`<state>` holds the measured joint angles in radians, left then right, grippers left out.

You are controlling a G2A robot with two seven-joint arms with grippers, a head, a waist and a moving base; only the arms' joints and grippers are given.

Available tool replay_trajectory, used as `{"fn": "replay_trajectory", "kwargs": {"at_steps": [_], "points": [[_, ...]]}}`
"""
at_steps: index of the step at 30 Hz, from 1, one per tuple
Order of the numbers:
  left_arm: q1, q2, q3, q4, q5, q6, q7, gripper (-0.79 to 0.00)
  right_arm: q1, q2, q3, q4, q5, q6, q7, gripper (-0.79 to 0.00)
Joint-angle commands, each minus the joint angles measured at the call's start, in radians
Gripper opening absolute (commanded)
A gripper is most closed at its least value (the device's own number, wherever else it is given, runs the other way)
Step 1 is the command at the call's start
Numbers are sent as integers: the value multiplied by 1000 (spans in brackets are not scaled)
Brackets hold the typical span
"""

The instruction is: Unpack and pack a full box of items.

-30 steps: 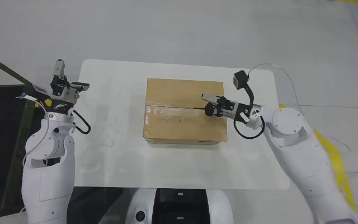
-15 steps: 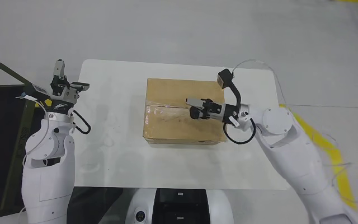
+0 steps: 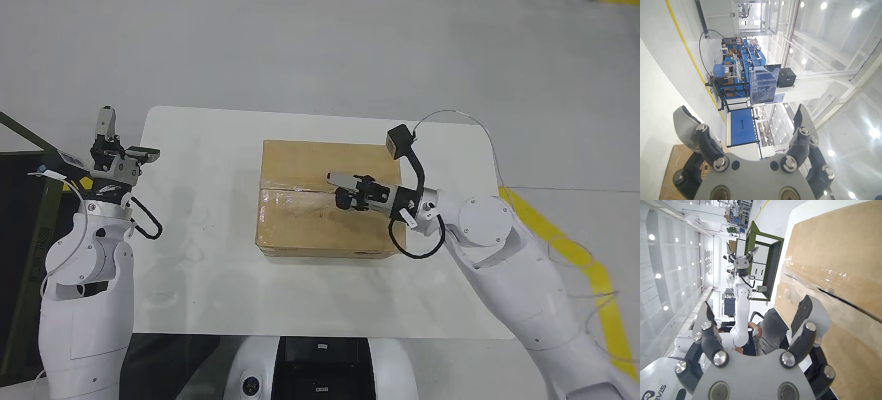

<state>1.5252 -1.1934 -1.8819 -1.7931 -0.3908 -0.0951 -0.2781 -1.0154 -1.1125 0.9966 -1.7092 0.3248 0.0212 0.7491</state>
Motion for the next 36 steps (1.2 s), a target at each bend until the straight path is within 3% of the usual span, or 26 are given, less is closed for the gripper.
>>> {"fn": "replay_trajectory", "kwargs": {"at_steps": [1,17,36], "points": [[0,0,0,0,0,0,0,0,0,0,0,0,0,0,0,0],[0,0,0,0,0,0,0,0,75,-35,-15,142,169,59,-58,0],[0,0,0,0,0,0,0,0,93,-50,-19,162,132,214,-114,0]]}}
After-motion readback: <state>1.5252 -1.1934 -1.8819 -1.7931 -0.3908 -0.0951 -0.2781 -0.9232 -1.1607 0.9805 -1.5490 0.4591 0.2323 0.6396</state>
